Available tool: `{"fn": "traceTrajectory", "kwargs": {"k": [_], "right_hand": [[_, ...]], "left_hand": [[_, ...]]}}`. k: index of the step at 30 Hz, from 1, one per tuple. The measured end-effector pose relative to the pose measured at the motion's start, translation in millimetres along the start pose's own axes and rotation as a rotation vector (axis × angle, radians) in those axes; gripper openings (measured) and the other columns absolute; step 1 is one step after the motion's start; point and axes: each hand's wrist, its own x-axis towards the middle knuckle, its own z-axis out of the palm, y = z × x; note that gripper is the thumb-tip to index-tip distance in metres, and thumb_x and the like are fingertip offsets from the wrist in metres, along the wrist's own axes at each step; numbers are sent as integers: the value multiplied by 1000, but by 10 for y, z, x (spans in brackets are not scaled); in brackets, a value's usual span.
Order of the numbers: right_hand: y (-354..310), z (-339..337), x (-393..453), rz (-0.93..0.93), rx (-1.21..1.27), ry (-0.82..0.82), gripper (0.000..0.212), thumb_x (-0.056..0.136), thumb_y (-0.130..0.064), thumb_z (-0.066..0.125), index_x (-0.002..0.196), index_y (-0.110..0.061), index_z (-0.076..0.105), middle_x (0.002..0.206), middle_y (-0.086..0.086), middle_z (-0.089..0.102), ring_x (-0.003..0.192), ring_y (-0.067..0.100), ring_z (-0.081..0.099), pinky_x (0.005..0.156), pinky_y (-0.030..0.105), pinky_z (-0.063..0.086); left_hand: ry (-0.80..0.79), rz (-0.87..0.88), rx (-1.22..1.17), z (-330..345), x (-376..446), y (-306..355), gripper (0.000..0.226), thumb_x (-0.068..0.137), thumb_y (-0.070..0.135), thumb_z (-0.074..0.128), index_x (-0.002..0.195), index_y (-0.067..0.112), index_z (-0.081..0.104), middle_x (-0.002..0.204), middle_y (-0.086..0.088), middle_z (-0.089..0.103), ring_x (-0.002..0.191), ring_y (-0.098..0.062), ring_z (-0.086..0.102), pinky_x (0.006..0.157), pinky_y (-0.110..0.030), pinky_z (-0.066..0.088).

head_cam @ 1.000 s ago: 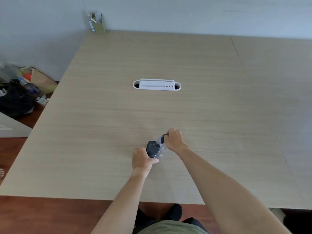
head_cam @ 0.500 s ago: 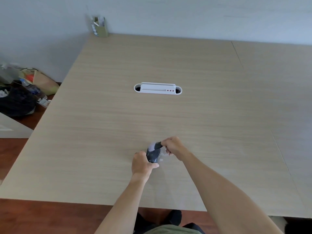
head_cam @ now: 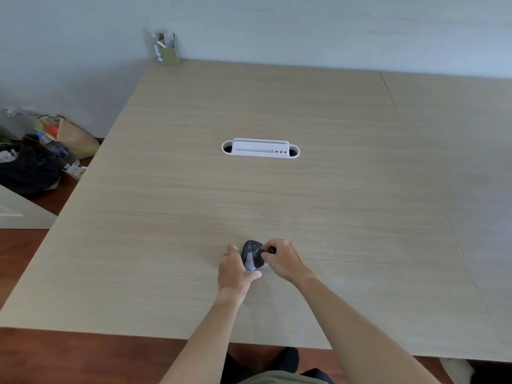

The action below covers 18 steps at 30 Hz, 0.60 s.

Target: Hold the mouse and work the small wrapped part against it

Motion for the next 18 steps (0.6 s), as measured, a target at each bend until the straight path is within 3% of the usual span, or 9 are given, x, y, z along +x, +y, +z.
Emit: {"fn": "traceTrajectory", "kwargs": {"k": [3,5,8,10,14,16,18], "right_hand": [[79,-2,-20,37,-86,249,15,82,-4,48,80,-6,63,85,9,65,77,26,55,65,32,45],[79,-42,-55,56,-42,385,16,84,-5,48,82,-5,64,84,8,65,75,26,56,65,32,45],[52,-22,-88,-5,56,215,19,81,-3,54,88,-6,71,79,3,68,71,16,57,58,17,40],[40,27,-109,4,42,81,20,81,-3,53,87,-6,72,77,3,66,70,15,54,54,13,38],[103,29,-94,46,-125,247,16,82,-4,47,80,-7,62,84,6,63,76,26,57,63,35,47],[67,0,-129,53,-44,333,17,81,-4,47,80,-7,64,81,4,65,73,23,57,62,32,47],[6,12,-167,44,83,238,20,78,-3,51,81,-8,70,74,-1,66,67,12,56,58,20,43]], "left_hand": [[3,32,20,-1,-20,5,71,50,20,87,97,14,34,86,-5,56,74,-24,55,54,-26,40],[8,31,42,1,-19,7,71,50,21,86,98,15,33,86,-6,55,75,-25,56,55,-28,42],[10,38,37,10,-16,15,70,53,20,86,99,16,33,85,-5,57,76,-24,57,57,-28,46],[19,43,33,6,-24,21,65,59,20,85,100,16,34,83,-3,58,75,-23,57,57,-29,47],[-14,39,42,-1,-13,8,70,52,18,86,97,17,32,85,-4,55,74,-23,54,50,-24,37],[-17,31,45,-2,-4,2,73,52,18,86,100,17,31,86,-4,54,76,-23,54,52,-26,38],[-12,27,45,12,5,-1,77,53,18,87,107,16,32,89,-5,56,79,-25,55,57,-27,42]]}}
